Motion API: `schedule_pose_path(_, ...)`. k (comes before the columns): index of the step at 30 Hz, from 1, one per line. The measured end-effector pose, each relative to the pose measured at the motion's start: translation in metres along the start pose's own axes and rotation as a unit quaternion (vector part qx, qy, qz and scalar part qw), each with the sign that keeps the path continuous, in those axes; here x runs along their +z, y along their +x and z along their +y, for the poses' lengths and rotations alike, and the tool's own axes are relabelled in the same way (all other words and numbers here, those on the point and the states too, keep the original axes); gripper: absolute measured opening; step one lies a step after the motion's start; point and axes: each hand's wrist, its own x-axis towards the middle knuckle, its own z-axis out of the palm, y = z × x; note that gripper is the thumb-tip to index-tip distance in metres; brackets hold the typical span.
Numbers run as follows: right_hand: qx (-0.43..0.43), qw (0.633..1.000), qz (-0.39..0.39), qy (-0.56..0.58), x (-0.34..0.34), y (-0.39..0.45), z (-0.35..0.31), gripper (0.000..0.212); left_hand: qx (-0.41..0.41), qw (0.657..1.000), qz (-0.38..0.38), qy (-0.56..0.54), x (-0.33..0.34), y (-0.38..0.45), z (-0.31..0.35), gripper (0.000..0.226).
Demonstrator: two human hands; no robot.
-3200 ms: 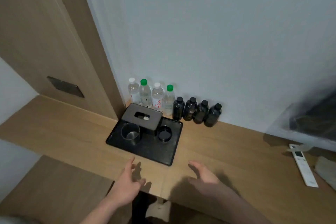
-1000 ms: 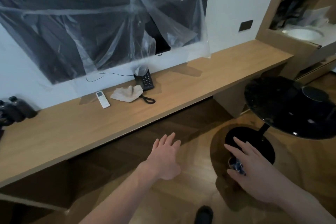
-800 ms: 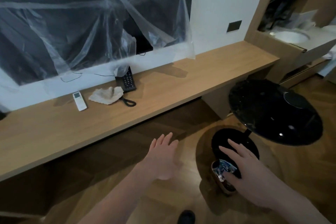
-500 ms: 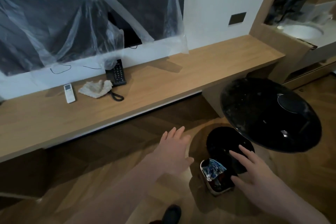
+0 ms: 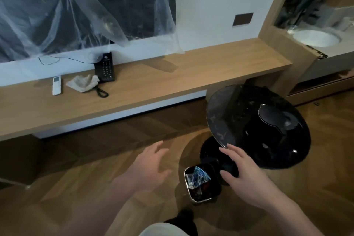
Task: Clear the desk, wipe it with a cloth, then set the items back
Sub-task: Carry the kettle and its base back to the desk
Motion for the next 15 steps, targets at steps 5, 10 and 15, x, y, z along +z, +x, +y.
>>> schedule_pose_path(5,0.003,0.999,0.044,0.014,-0.034,0.020,0.045,0.064,-0.005,1.000,0.002,0.006,0.002,0.045,0.031,0.074)
schedule_pose_path(10,0.058,0.996,0.067,0.023,-0.058,0.022,0.101,0.064,0.046,0.999,-0.024,-0.007,0.025,0.115,0.090,0.075)
schedule_pose_path(15,0.096,0.992,0.067,0.046,-0.078,0.040,0.152,0.064,0.111,0.993,-0.034,-0.007,0.047,0.163,0.161,0.074)
